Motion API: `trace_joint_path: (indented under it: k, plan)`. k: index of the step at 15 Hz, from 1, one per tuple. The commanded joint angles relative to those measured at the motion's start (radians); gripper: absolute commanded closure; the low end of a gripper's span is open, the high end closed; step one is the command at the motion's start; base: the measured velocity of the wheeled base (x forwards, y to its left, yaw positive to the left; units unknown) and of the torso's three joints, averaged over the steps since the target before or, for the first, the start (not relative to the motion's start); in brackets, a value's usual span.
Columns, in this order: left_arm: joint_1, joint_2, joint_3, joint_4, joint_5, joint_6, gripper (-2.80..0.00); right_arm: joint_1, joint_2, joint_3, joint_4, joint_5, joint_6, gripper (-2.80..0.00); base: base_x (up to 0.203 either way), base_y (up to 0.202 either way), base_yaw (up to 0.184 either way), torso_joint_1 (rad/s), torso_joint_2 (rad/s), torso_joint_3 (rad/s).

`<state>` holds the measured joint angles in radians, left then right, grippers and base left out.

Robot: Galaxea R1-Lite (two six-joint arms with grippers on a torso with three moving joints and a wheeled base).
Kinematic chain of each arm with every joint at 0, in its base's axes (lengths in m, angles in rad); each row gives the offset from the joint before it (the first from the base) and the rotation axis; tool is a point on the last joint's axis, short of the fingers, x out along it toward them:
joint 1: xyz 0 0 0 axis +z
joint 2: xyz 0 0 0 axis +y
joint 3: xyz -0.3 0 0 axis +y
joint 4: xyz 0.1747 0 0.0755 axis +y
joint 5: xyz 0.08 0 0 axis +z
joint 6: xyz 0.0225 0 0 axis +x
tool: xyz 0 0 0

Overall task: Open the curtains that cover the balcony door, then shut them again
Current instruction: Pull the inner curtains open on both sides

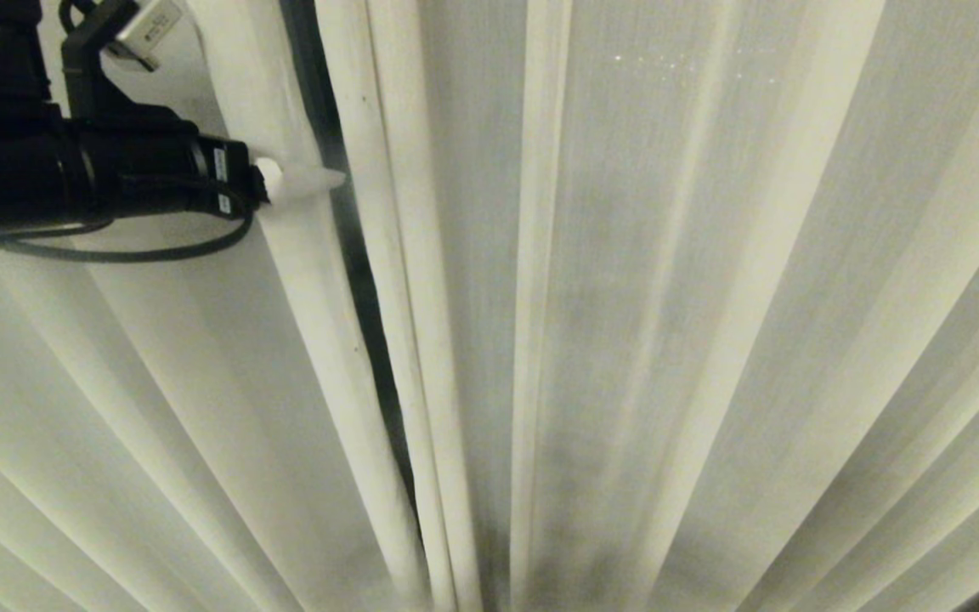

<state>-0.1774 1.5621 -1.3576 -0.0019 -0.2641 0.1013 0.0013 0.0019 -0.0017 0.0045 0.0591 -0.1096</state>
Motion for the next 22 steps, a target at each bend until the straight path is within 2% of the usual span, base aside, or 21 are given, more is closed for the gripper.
trace_joint_path:
  k: [1,4,11,13,15,16,19,22]
  plan:
    - [-0.010,0.047,-0.040,0.003,0.023,0.003,-2.80,0.000,0.000,0.000,0.000,0.001,-0.001,0.00,0.000,0.000,0.000,0.000,0.00,0.000]
    - [-0.025,0.065,-0.052,0.002,0.146,0.016,-2.80,0.000,0.000,0.000,0.000,0.001,-0.001,0.00,0.000,0.000,0.000,0.000,0.00,0.000]
    - [-0.031,0.128,-0.121,-0.002,0.327,0.017,-2.80,0.000,0.000,0.000,0.000,0.001,-0.001,0.00,0.000,0.000,0.000,0.000,0.00,0.000]
    - [-0.032,0.152,-0.156,-0.001,0.359,0.017,-2.80,0.000,0.000,0.000,0.000,0.001,-0.001,0.00,0.000,0.000,0.000,0.000,0.00,0.000]
    - [-0.033,0.164,-0.163,-0.009,0.361,0.021,-2.80,0.000,0.000,0.000,0.000,0.001,-0.001,0.00,0.000,0.000,0.000,0.000,0.00,0.000]
    - [-0.033,0.168,-0.163,-0.018,0.364,0.023,0.00,0.000,0.000,0.000,0.000,0.001,-0.001,0.00,0.000,0.000,0.000,0.000,0.00,0.000]
    - [-0.036,0.162,-0.161,-0.016,0.372,0.023,0.00,0.000,0.000,0.000,0.000,0.001,-0.001,0.00,0.000,0.000,0.000,0.000,0.00,0.000]
    - [-0.033,0.148,-0.161,-0.016,0.416,0.020,0.00,0.000,0.000,0.000,0.000,0.001,-0.001,0.00,0.000,0.000,0.000,0.000,0.00,0.000]
